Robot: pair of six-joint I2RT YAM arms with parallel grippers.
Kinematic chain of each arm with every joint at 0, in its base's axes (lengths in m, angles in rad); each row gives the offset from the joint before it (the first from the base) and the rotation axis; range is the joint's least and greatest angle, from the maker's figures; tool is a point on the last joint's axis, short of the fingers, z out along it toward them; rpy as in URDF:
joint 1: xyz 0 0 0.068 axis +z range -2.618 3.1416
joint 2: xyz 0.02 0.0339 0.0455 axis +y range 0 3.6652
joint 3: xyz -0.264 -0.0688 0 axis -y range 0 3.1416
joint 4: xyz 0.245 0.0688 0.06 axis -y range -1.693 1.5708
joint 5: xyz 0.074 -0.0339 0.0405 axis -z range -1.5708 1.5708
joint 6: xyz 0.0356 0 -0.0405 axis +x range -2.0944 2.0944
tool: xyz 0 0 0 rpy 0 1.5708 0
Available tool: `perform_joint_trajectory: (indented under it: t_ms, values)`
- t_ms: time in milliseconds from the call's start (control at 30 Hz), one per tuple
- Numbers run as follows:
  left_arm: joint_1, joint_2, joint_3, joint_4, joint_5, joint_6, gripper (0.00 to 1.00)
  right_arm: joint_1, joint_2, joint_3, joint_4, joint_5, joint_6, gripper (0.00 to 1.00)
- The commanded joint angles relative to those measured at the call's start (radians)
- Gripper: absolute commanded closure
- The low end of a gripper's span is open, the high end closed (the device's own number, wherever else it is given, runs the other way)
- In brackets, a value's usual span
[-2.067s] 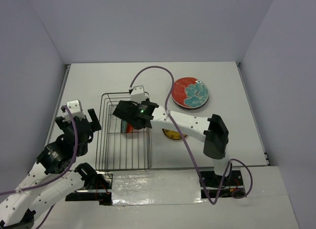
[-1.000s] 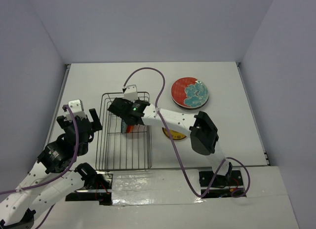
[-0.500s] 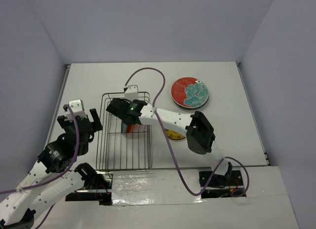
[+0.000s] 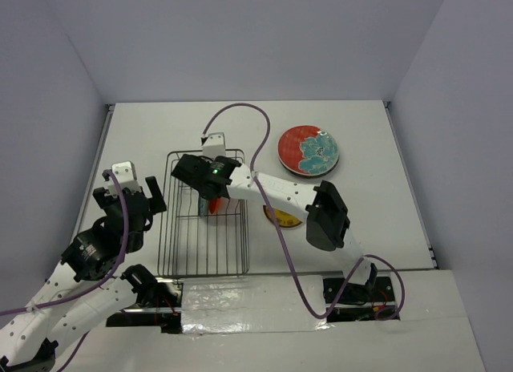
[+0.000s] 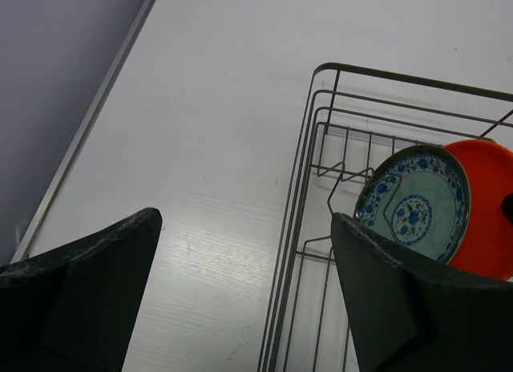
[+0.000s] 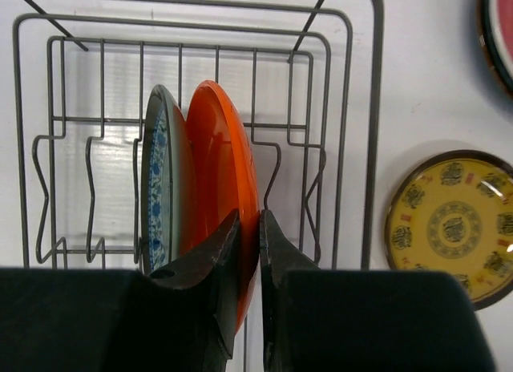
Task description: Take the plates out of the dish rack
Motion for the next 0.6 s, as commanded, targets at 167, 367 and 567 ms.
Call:
perform_joint_trajectory:
  t_ms: [167, 367, 567]
  values:
    - [0.002, 0.005, 0.005, 0.038, -0.017, 0.015, 0.01, -0.004, -0.101, 0.099, -0.055, 0.108, -0.06, 1.0]
    - [0.002, 0.003, 0.005, 0.036, -0.018, 0.015, 0.0, -0.003, -0.124, 0.173, -0.148, 0.162, -0.069, 1.0]
    - [0.002, 0.003, 0.006, 0.035, -0.018, 0.015, 0.0, -0.004, -0.21, 0.162, -0.184, 0.225, -0.094, 1.0]
